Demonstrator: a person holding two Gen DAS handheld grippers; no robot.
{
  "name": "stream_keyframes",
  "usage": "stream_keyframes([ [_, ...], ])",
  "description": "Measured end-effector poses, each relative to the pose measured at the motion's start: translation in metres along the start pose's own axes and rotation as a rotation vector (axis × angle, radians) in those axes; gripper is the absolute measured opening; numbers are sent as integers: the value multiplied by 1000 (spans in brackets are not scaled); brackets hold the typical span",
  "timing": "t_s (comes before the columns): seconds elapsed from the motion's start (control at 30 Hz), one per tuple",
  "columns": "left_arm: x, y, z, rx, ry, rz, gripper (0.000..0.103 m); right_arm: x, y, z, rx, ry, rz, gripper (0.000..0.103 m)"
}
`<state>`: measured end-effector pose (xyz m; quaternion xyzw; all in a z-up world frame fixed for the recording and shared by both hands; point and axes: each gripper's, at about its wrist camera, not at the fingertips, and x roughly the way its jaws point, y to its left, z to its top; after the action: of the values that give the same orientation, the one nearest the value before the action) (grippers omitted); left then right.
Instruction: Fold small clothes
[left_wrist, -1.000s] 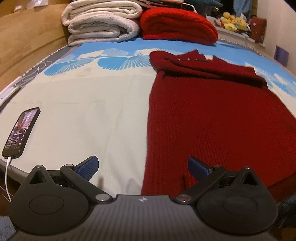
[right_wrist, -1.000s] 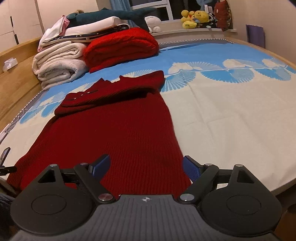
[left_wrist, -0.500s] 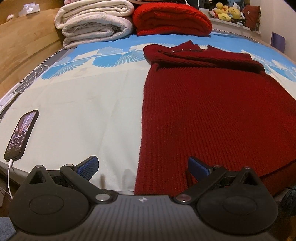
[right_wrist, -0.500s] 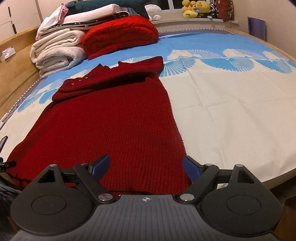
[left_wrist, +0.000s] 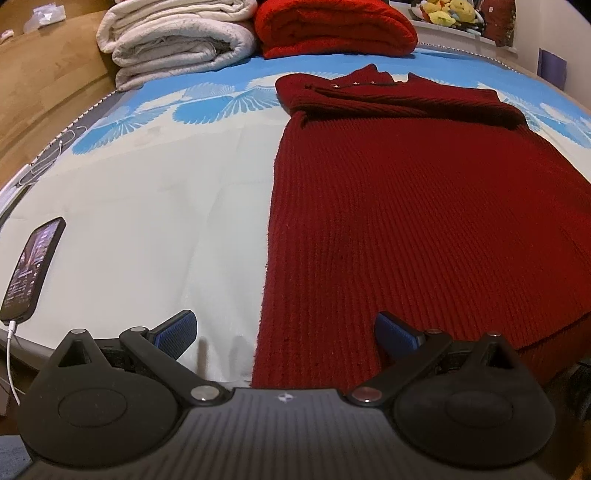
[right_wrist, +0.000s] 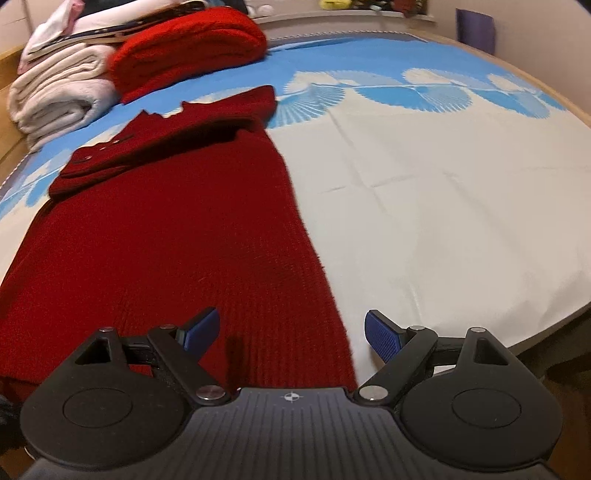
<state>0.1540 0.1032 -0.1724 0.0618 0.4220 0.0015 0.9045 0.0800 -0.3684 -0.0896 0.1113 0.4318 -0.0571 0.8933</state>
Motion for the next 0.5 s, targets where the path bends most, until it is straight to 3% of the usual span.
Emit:
stream_keyframes([
  [0.5, 14, 4, 11, -61, 34, -29, 103, 26, -3, 10, 17, 38, -88, 87],
])
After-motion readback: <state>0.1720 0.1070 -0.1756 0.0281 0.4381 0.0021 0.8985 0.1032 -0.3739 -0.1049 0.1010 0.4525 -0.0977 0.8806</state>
